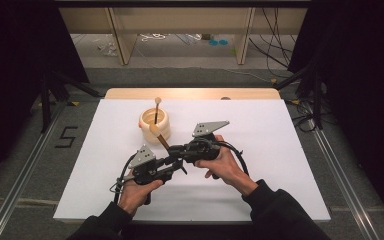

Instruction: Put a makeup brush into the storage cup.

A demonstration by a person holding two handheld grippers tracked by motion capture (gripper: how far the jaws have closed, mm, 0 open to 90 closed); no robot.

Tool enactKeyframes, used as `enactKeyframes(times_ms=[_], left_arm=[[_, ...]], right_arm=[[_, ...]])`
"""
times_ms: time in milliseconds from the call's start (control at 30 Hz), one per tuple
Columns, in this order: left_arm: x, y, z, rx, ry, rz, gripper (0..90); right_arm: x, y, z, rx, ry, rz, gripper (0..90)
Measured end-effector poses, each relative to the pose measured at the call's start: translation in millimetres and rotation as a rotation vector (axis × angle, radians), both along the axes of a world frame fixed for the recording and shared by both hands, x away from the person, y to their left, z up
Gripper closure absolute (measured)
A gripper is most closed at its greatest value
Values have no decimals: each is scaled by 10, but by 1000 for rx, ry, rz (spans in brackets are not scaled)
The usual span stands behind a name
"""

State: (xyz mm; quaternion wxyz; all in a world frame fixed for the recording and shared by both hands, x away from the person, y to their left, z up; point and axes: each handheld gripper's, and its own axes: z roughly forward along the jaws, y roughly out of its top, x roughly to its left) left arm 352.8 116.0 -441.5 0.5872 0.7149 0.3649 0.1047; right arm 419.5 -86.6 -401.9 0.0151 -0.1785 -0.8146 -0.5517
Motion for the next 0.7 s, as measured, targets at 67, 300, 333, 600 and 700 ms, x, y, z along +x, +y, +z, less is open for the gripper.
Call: enactKeyframes(times_ms=[67, 300, 333, 600, 700], left_arm=[[-1, -3, 0, -4, 5, -1, 679], [22, 22, -15, -9, 10, -8, 707], [23, 27, -17, -8, 13, -7, 713], [38, 56, -34, -23, 47, -1, 782], [37, 60, -41, -4, 57, 8, 796]], right_arm=[[-4, 5, -9, 9, -2, 4, 784], [-28, -6, -10, 1, 14, 0, 785], [-23, -9, -13, 2, 3, 2, 785], [-39, -30, -9, 9, -7, 1, 784], [-41, -46, -7, -10, -24, -5, 783]])
